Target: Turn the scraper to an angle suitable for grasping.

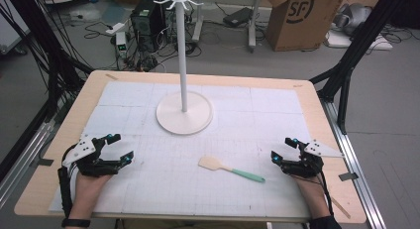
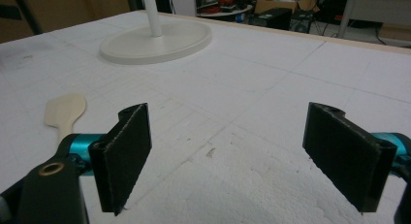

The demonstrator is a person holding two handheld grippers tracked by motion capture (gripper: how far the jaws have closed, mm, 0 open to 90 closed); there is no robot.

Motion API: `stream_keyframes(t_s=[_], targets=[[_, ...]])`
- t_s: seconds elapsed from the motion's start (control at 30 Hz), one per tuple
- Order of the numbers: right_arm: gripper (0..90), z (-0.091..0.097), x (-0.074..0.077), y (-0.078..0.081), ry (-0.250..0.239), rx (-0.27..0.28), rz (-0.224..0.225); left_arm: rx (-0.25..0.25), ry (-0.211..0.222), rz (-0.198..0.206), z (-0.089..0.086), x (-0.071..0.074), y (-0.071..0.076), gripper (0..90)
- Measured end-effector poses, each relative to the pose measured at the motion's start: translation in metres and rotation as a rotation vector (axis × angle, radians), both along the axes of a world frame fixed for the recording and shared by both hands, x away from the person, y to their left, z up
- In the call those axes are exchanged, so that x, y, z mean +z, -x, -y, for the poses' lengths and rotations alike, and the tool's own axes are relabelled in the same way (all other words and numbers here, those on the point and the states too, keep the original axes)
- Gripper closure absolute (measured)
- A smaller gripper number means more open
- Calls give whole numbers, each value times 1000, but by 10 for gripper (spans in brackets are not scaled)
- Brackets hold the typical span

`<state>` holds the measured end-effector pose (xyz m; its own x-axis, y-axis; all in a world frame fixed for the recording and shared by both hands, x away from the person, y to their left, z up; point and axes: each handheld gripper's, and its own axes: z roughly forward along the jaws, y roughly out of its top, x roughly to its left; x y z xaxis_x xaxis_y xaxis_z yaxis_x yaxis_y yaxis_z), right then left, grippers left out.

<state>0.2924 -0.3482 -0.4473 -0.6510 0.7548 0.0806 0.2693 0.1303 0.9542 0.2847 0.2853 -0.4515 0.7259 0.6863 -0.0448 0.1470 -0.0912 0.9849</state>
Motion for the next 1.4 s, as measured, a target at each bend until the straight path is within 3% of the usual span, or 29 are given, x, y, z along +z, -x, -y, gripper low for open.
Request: stream_keyframes(t_s=[0.37, 0.73, 0.87, 1.13, 1.4], targets=[[172, -10, 8, 1, 23, 41, 10, 2, -9, 4, 0, 0, 0, 165], [204, -49, 13, -3, 73, 167, -24, 2, -10, 6, 1, 0, 1, 165], [252, -67, 14, -3, 91, 235, -35, 2, -10, 5, 1, 0, 1, 166], [403, -100, 11, -6, 150, 353, -103, 1, -15, 6, 1, 0, 1, 165], [576, -123, 4, -5, 291, 411, -149, 1, -19, 11, 2, 0, 1, 164]])
